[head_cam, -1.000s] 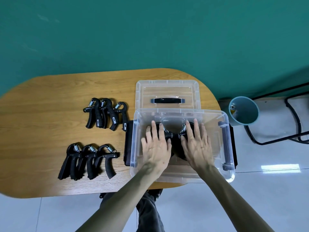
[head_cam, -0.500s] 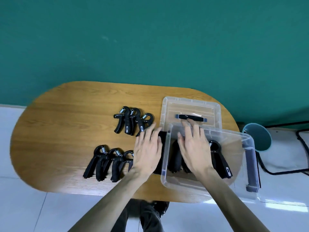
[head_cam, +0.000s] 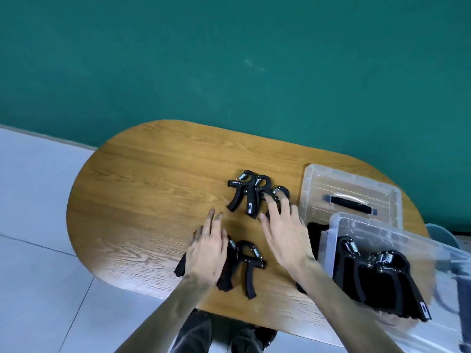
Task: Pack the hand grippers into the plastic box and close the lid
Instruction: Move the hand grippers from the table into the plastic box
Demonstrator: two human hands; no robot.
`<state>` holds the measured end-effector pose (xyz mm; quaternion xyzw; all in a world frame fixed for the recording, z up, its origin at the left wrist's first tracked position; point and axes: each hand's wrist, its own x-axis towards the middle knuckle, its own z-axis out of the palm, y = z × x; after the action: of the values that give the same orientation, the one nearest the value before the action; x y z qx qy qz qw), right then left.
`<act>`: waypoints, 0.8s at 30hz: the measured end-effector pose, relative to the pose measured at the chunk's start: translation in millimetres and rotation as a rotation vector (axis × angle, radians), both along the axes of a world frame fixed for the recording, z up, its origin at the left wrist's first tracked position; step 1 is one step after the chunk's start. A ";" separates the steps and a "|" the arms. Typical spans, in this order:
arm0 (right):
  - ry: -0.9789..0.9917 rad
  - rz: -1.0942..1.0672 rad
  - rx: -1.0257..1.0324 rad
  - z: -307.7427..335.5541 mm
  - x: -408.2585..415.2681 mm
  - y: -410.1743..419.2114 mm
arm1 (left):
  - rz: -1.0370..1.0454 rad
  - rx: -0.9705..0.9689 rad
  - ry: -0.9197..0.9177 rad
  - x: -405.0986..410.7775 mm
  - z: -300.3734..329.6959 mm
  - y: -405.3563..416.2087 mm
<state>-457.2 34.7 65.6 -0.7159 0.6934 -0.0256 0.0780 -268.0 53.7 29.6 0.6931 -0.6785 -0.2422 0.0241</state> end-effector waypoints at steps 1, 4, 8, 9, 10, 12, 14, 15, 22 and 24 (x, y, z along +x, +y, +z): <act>0.012 0.005 0.021 -6.7 7.7 -4.8 | -0.003 0.034 0.003 8.4 -4.8 0.0; 0.037 0.010 0.079 -27.4 27.6 -18.9 | -0.020 0.101 0.016 30.7 -23.8 1.4; 0.075 0.005 0.130 -52.3 46.5 -39.6 | -0.074 0.139 0.005 52.8 -49.7 4.7; 0.078 -0.002 0.145 -58.8 51.1 -45.3 | -0.096 0.149 0.012 56.8 -56.9 6.5; 0.081 -0.010 0.164 -64.1 54.7 -49.8 | -0.120 0.149 0.019 59.1 -62.7 9.1; 0.084 -0.028 0.201 -78.0 65.4 -59.1 | -0.171 0.158 0.009 66.0 -77.0 13.3; 0.076 -0.063 0.237 -90.7 74.9 -69.7 | -0.202 0.171 0.021 71.4 -91.1 16.5; 0.078 -0.077 0.246 -96.0 78.9 -74.2 | -0.207 0.169 0.033 73.6 -96.6 19.0; 0.115 -0.128 0.254 -121.9 91.4 -96.0 | -0.255 0.107 0.082 81.5 -109.4 27.5; 0.115 -0.149 0.260 -125.2 94.3 -102.1 | -0.241 0.041 0.102 82.8 -111.9 28.4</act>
<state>-362.9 -67.4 -59.6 -0.6466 0.7453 0.1000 0.1281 -185.2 82.0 -82.4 0.5935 -0.7499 -0.2919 0.0151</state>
